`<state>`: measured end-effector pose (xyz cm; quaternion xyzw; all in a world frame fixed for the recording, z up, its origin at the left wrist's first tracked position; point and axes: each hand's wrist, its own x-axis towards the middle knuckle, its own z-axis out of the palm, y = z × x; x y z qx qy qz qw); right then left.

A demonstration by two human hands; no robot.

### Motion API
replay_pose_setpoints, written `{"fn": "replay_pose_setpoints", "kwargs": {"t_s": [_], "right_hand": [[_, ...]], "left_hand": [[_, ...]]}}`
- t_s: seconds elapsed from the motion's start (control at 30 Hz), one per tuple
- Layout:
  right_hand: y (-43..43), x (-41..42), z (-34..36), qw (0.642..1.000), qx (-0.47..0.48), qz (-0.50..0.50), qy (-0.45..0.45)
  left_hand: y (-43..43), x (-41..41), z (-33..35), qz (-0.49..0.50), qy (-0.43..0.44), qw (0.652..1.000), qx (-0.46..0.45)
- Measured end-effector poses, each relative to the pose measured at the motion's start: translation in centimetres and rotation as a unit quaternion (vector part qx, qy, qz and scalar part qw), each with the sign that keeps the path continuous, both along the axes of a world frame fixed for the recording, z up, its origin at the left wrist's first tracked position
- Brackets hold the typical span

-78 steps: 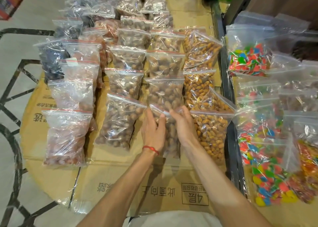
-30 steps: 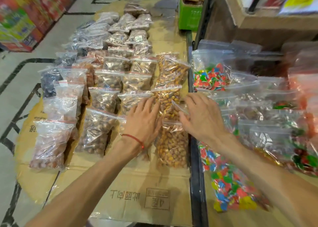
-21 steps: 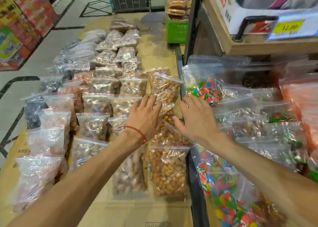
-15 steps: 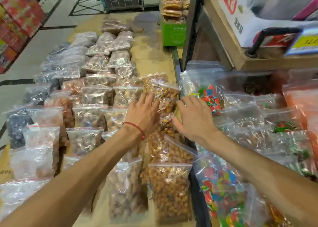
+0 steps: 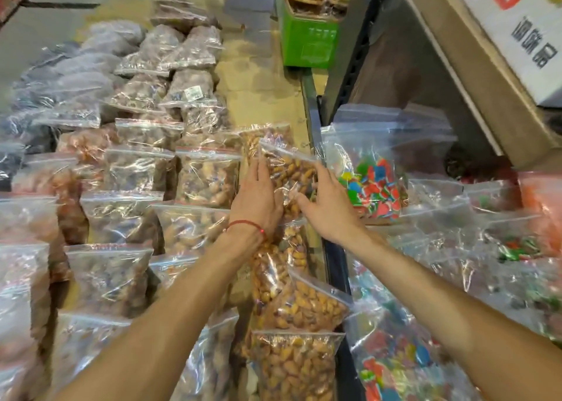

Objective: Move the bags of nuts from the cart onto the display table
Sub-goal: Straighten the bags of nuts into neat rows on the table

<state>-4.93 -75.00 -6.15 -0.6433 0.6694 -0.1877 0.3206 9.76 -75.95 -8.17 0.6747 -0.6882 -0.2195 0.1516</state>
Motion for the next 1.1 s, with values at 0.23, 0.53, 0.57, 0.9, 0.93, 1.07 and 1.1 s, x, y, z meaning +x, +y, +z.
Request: {"fn": "replay_pose_setpoints", "kwargs": {"t_s": [0.23,0.53,0.57,0.9,0.93,1.07,1.1], "right_hand": [[-0.5,1.1,-1.1,0.968,0.140,-0.089,-0.190],[-2.1,1.2,-1.6,0.940,0.144,-0.104,-0.289],[-2.1,1.3,-1.5,0.936,0.147,-0.111,-0.299],[-0.3,1.9,-1.8,0.915,0.165,-0.119,-0.350],[0.0,1.7,-1.6,0.916,0.164,-0.116,-0.347],[2.8,0.7,-0.9,0.937,0.133,-0.106,-0.307],[3.6,0.3,-0.9,0.942,0.128,-0.104,-0.293]], "left_hand": [[-0.4,-0.9,-2.1,0.089,0.118,0.987,0.058],[0.9,-2.5,-2.3,0.215,0.169,0.959,0.071],[0.9,-2.6,-2.4,0.218,0.177,0.958,0.066],[1.2,-0.2,-1.9,0.195,0.191,0.960,0.070],[1.6,-0.2,-1.8,0.183,0.188,0.962,0.072],[4.2,-0.5,-1.2,0.143,0.183,0.972,0.045],[5.2,-0.6,-0.8,0.132,0.174,0.975,0.028]]}}
